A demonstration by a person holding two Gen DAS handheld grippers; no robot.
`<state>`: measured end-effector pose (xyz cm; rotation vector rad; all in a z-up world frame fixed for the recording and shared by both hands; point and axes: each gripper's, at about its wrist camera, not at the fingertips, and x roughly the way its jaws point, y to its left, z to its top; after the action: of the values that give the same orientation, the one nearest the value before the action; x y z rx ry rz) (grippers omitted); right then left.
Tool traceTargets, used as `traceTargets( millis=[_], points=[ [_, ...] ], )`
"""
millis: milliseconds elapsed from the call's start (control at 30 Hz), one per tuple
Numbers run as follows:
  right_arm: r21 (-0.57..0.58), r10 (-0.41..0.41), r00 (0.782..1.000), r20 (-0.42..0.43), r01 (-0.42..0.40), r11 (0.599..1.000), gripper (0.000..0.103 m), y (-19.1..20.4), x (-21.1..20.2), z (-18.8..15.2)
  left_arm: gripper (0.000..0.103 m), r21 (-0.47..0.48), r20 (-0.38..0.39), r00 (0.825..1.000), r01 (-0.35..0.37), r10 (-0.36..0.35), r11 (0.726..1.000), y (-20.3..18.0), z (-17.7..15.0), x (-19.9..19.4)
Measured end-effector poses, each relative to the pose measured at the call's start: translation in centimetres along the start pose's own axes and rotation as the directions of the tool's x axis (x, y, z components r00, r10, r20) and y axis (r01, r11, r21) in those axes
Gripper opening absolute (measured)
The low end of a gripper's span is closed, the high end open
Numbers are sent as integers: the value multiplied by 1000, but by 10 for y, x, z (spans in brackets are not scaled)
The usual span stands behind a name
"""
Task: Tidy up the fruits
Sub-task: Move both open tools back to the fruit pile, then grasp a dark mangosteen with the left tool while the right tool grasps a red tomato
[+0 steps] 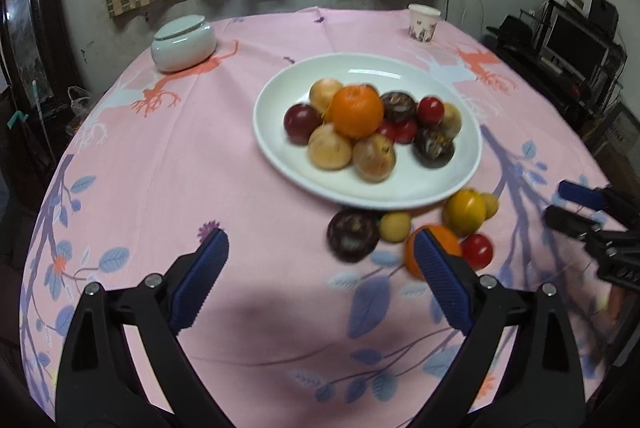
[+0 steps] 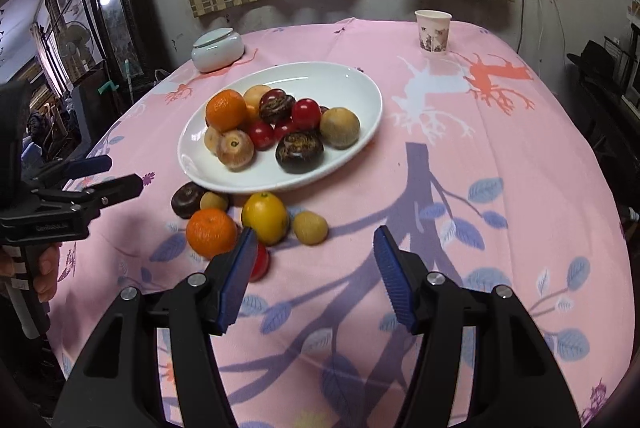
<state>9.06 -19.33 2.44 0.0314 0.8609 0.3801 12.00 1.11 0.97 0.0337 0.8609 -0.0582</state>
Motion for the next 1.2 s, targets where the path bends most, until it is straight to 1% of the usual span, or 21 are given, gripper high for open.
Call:
traceTargets(
  millis=[133,233,267,400,533,667,733,800,867,900,933,967,1067,1133,1200],
  points=[
    [21,3,1000,-9,-3,1000,61,-4,-6,-16,95,15,-23,1000,-1,1,1000,-1,-11,13],
    [12,2,1000,-22,-2,1000,61,-3,-7,-23,95,32,-45,999,0,1,999,-3,-15,26],
    [4,13,1000,-25,-13,1000,61,-2,-8,-24,95,33,-53,999,0,2,999,-3,-15,30],
    [-4,37,999,-27,-37,999,61,2,-5,-25,95,24,-86,996,10,-8,1000,-6,-15,45],
    [4,49,998,-40,-49,999,61,2,3,-24,95,29,-93,995,-20,23,999,-9,-14,58],
    [5,60,997,-55,-60,998,61,4,8,-23,93,20,-96,995,3,-1,1000,-8,-13,65],
    [1,66,996,-56,-67,998,61,5,10,-21,88,26,-95,995,-11,13,1000,-8,-12,69],
    [-3,83,995,-54,-84,996,61,7,10,-19,86,39,-79,996,-25,28,999,-11,-10,70],
    [-11,76,996,-53,-77,997,61,9,10,-17,70,61,-74,997,-4,8,998,-17,-7,69],
    [-13,71,996,-55,-71,997,61,9,11,-16,66,67,-73,997,10,-5,998,-18,-6,69],
    [-14,66,996,-60,-67,998,61,9,12,-15,54,67,-71,997,32,-27,997,-20,-6,69],
    [-16,55,996,-68,-56,998,61,9,14,-14,45,61,-70,996,60,-56,996,-20,-5,70],
    [-26,36,995,-89,-38,999,61,11,21,-12,42,66,-35,997,78,-75,995,-18,-8,70],
    [-28,37,995,-92,-40,999,61,13,23,-10,42,46,-36,995,99,-97,994,-15,-8,69],
    [-71,22,994,-109,-30,997,61,23,27,-7,42,28,-34,992,120,-119,992,-12,-8,69]
  ],
)
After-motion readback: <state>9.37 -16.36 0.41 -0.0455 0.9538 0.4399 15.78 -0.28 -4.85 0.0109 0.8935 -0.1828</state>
